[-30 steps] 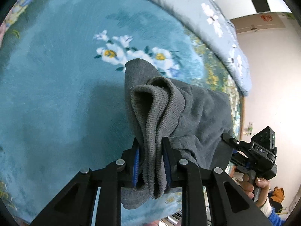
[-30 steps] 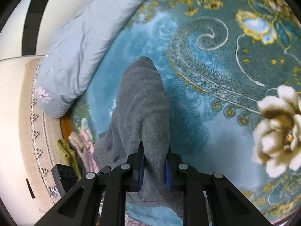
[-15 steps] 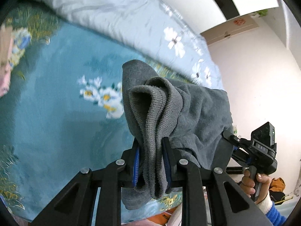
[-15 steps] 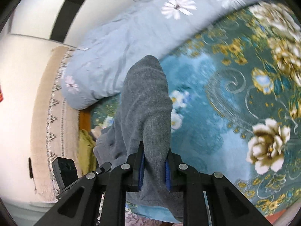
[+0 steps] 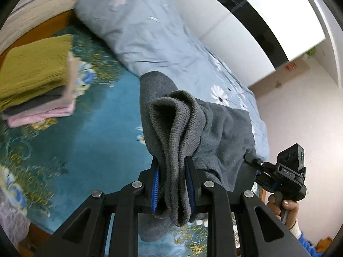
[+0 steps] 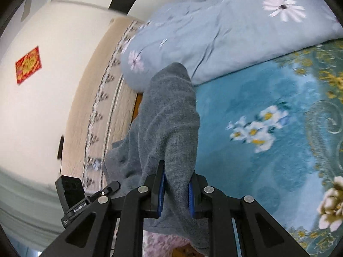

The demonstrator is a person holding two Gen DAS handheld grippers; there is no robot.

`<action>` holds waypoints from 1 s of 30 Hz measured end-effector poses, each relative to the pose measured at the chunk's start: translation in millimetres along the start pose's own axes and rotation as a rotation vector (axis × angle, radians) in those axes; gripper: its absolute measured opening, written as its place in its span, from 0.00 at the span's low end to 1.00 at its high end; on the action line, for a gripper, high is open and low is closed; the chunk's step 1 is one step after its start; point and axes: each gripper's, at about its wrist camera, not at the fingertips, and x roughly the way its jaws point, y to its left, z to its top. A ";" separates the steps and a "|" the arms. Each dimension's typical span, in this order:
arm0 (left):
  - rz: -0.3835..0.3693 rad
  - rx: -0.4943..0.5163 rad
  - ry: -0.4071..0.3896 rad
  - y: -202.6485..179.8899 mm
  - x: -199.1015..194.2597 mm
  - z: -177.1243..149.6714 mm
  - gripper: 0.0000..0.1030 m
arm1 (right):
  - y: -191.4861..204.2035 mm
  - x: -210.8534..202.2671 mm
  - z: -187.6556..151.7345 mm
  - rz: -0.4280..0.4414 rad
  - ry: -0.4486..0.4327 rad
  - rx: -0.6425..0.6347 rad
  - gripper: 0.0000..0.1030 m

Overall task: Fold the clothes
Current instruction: 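Carry the folded sweatshirt with both grippers toward the stack of folded clothes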

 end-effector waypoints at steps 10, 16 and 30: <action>0.042 -0.115 -0.077 42.8 -37.0 -18.6 0.22 | 30.2 57.8 -4.4 0.064 0.121 -0.066 0.18; 0.030 -0.167 -0.087 81.8 -40.7 -6.1 0.22 | 57.5 91.4 8.4 0.043 0.167 -0.113 0.18; -0.038 -0.170 -0.026 213.5 -44.3 90.1 0.22 | 137.3 223.5 33.4 -0.068 0.207 -0.122 0.18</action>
